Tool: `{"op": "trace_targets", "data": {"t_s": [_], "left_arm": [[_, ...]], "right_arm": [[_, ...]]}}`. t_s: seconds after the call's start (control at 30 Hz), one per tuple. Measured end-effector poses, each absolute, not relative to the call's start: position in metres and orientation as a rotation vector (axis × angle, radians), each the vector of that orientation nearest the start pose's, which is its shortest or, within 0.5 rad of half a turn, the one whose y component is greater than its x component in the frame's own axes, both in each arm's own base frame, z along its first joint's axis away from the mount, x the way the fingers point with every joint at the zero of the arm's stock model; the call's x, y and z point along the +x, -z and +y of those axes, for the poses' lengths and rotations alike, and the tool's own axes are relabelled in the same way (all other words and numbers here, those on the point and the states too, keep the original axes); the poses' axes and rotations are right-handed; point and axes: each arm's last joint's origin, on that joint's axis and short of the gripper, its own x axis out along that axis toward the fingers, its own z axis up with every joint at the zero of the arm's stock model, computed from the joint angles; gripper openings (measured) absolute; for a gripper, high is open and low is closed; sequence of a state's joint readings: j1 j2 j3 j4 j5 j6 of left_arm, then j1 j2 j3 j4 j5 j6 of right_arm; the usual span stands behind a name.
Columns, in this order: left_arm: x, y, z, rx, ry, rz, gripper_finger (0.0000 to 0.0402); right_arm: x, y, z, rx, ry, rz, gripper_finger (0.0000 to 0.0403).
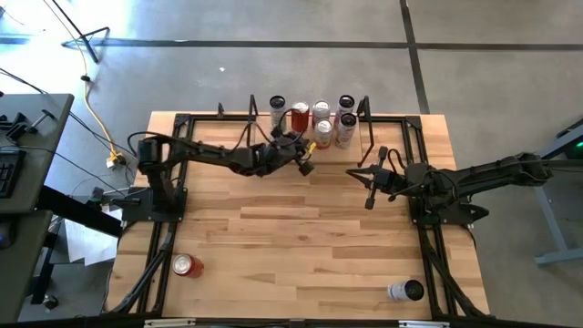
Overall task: Place canned beverage on shelf
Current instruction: Put the red and black soda can on the shelf aligned with the other red soda can
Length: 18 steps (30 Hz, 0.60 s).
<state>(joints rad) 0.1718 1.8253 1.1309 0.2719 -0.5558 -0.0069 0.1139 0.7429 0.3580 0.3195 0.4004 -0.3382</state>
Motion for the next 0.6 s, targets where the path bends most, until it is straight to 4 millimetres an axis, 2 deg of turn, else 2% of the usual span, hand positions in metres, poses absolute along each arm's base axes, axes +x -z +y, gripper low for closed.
{"op": "trace_targets", "data": {"t_s": [0.17,0.4,0.6], "left_arm": [[0.367,-0.226,0.047,0.129,-0.518,0.465,0.0],[0.315,-0.265,-0.033,0.191,-0.238,0.605,0.0],[0.257,-0.291,-0.097,0.025,-0.084,0.686,0.0]], "right_arm": [[0.17,-0.239,0.008,-0.353,0.273,0.112,0.0],[0.17,-0.239,0.008,-0.351,0.263,0.111,0.0],[0.17,-0.24,0.009,-0.333,0.248,0.104,0.0]]}}
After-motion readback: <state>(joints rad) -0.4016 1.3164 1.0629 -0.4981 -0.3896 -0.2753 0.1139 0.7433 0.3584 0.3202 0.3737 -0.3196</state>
